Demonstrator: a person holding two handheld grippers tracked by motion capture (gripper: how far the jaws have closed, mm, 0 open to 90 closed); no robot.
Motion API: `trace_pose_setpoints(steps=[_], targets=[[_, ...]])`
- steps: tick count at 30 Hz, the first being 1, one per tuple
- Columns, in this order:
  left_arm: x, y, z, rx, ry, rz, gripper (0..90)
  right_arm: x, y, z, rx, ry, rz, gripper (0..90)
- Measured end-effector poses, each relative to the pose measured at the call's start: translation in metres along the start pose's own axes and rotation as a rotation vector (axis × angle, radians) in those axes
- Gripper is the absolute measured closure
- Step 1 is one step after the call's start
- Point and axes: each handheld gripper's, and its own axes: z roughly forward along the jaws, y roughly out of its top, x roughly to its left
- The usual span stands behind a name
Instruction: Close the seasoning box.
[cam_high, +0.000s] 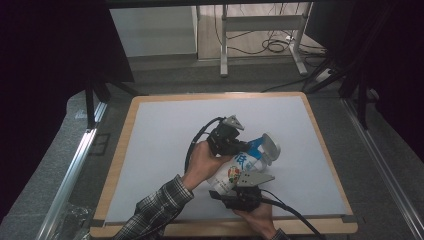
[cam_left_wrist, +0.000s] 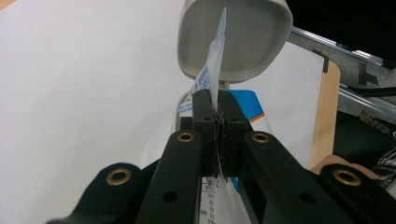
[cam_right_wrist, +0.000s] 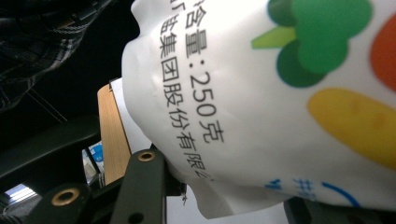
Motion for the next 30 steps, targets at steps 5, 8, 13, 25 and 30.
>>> trace_pose_setpoints(steps=[5, 8, 13, 25, 30], targets=[[0.0004, 0.001, 0.001, 0.003, 0.001, -0.001, 88.2, 0.0, 0.0012, -0.0004, -0.004, 0.007, 0.005, 62.1], [0.0006, 0.0017, 0.0014, 0.006, 0.001, -0.001, 88.2, -0.0002, 0.0018, -0.0004, -0.009, 0.01, 0.004, 62.2], [0.0011, 0.0026, 0.0021, 0.01, -0.001, -0.005, 88.2, 0.0002, 0.0029, -0.0008, -0.012, 0.015, 0.014, 62.3], [0.0013, 0.0045, 0.0028, 0.019, 0.0, -0.005, 88.2, 0.0004, 0.0045, -0.0007, -0.019, 0.017, 0.01, 62.4], [0.0019, 0.0053, 0.0031, 0.025, -0.001, -0.003, 88.2, 0.0006, 0.0052, -0.0008, -0.021, 0.019, 0.013, 62.4]])
